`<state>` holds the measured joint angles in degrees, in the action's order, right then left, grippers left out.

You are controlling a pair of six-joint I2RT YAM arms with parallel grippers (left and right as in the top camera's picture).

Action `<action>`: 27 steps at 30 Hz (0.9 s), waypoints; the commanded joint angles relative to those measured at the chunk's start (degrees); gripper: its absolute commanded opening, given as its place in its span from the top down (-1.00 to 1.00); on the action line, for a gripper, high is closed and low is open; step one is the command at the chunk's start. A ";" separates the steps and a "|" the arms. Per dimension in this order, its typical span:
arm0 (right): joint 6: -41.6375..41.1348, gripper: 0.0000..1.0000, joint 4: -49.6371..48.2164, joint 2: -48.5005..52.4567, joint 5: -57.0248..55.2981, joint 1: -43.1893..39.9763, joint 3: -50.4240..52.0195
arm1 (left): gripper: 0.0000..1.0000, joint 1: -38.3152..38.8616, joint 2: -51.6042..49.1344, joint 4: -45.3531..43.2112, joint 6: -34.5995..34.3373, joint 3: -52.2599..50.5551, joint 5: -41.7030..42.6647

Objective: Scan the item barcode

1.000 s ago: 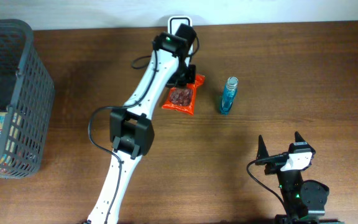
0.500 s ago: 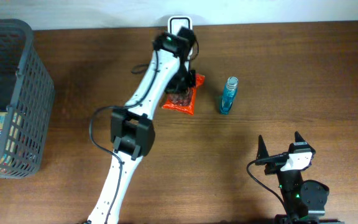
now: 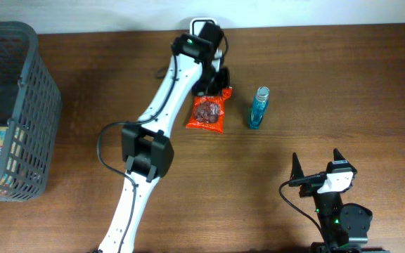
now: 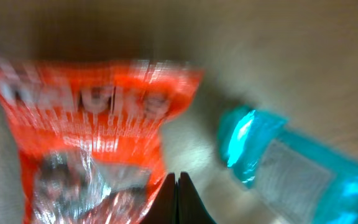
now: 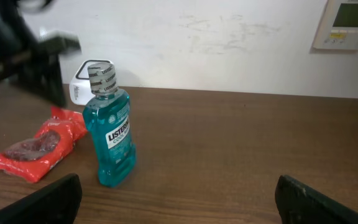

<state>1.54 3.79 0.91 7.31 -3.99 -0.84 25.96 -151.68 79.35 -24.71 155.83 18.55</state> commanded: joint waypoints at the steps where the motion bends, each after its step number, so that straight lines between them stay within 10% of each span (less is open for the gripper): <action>1: -0.28 -0.97 0.07 -0.39 -0.48 -0.17 0.52 | 1.00 -1.70 3.50 -1.18 -4.26 1.36 -7.98; 12: -0.26 -0.97 0.07 -0.37 -0.48 -0.17 0.52 | 1.00 -1.38 3.17 -14.34 -4.39 -18.86 -13.25; 19: -0.26 -0.97 0.07 -0.37 -0.48 -0.17 0.52 | 1.00 -4.85 4.09 -7.28 -10.93 -15.76 -21.31; 27: -0.26 -0.97 0.07 -0.37 -0.48 -0.17 0.52 | 1.00 -3.82 6.60 -0.37 -6.21 -10.84 -6.12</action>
<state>1.52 3.79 0.91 7.31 -3.99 -0.82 19.55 -147.76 78.70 -34.41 144.35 2.50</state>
